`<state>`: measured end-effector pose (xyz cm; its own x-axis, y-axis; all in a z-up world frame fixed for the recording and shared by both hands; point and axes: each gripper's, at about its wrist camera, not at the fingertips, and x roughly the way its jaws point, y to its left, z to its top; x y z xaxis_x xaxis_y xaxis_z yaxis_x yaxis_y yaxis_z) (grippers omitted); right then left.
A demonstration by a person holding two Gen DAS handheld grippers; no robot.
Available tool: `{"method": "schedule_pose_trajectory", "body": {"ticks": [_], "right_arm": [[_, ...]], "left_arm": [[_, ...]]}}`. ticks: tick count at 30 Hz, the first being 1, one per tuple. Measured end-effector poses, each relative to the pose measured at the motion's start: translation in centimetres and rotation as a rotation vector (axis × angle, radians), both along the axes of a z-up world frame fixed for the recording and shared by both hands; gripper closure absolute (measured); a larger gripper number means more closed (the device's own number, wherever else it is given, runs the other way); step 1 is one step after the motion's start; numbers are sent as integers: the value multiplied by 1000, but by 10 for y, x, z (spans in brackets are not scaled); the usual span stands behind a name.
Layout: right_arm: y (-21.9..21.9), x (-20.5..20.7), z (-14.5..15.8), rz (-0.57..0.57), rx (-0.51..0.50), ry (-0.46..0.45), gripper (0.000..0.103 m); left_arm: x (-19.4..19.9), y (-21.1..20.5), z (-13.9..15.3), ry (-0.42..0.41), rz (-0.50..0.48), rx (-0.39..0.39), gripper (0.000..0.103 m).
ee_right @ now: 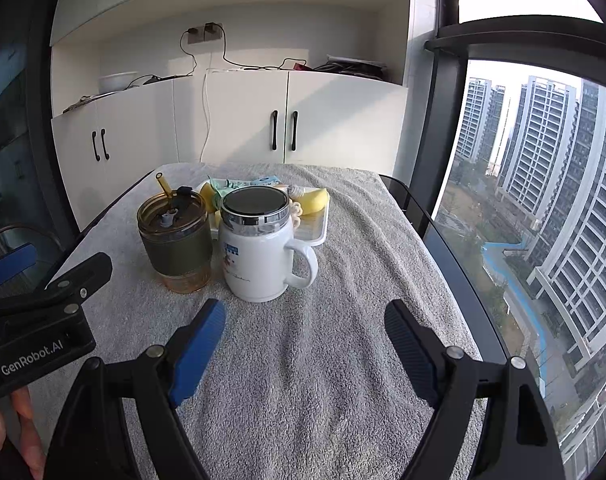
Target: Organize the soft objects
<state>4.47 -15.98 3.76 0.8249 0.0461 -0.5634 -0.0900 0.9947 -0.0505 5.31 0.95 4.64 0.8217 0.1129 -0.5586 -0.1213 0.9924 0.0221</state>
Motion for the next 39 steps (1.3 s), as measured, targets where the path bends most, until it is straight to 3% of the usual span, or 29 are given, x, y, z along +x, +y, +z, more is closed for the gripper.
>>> {"method": "schedule_pose_trajectory", "body": {"ticks": [30, 39], "right_arm": [[-3, 0, -1, 16, -9, -1, 19], [-2, 1, -1, 15, -10, -2, 19]], "left_arm": [[3, 2, -3, 28, -7, -15, 0], [0, -1, 0, -1, -25, -7, 0]]}}
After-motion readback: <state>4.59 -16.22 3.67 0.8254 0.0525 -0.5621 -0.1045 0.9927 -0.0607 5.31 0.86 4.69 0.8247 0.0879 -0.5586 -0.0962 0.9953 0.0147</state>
